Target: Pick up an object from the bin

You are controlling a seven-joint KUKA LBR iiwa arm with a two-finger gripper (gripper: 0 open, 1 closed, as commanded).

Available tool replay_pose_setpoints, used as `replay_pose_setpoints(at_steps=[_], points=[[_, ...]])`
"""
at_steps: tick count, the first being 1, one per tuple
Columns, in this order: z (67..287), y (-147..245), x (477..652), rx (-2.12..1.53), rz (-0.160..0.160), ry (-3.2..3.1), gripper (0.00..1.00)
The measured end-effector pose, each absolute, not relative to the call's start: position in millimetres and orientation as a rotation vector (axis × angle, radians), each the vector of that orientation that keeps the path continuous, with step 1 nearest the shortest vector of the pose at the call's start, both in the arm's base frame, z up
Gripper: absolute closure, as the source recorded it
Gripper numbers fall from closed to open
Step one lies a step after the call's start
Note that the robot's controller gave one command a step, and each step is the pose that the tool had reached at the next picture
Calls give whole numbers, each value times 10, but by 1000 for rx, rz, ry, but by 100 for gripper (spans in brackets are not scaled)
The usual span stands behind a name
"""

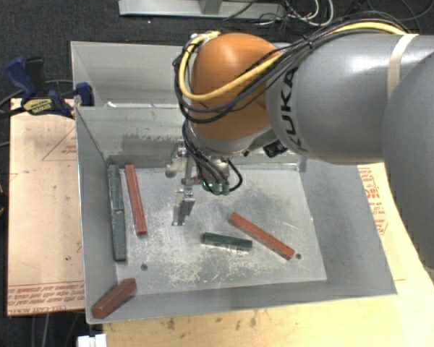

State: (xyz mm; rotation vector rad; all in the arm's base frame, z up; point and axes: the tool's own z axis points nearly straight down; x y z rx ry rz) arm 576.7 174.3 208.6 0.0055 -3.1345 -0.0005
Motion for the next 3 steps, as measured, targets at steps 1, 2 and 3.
replay_pose_setpoints(at_steps=[1,2,3], points=[[2133,1734,5785,1,-2,-3142,0],[1775,1576,5611,107,-4,-3146,0],[1626,1277,5144,-8,-1,-3141,0]])
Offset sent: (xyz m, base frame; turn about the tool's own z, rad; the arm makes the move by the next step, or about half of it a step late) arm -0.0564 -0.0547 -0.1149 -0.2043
